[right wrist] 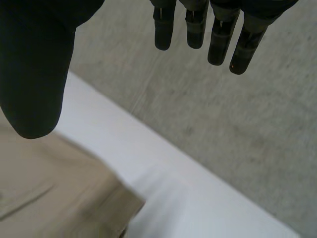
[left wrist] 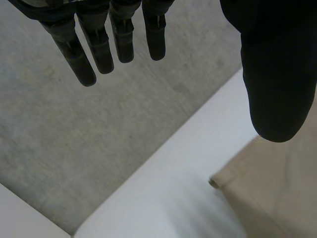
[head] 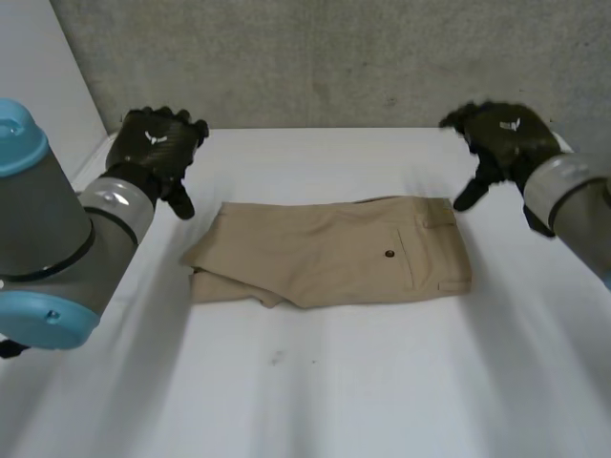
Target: Fold the shorts.
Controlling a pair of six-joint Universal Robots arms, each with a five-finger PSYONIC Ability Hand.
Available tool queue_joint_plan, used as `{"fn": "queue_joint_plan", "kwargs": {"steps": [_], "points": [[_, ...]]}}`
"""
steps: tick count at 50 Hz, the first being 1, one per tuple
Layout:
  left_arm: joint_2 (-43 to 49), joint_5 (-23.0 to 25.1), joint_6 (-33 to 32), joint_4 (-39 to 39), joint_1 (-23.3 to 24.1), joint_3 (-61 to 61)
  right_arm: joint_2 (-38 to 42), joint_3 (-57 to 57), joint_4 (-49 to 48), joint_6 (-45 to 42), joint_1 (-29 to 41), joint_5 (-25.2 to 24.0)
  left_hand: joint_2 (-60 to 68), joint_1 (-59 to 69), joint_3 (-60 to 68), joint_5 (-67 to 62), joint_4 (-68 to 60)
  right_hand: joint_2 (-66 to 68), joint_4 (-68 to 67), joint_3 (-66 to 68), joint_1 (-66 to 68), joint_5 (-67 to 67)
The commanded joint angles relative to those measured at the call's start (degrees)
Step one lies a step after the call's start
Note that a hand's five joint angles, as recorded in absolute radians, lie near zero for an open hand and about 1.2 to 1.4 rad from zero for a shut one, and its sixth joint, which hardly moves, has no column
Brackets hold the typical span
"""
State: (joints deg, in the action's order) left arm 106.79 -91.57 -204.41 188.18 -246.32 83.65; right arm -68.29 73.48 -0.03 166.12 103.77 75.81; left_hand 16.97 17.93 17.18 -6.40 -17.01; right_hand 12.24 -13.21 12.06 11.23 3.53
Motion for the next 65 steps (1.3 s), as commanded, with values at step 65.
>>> {"fn": "queue_joint_plan", "kwargs": {"steps": [65], "points": [[-3.96,0.07,8.5,0.69,-0.65,10.57,7.73,4.39,-9.81,-28.75,18.29,-3.46,-6.42,-7.38,-6.63,5.85,6.46,67.76,-66.79,67.94,68.77,66.47]]}}
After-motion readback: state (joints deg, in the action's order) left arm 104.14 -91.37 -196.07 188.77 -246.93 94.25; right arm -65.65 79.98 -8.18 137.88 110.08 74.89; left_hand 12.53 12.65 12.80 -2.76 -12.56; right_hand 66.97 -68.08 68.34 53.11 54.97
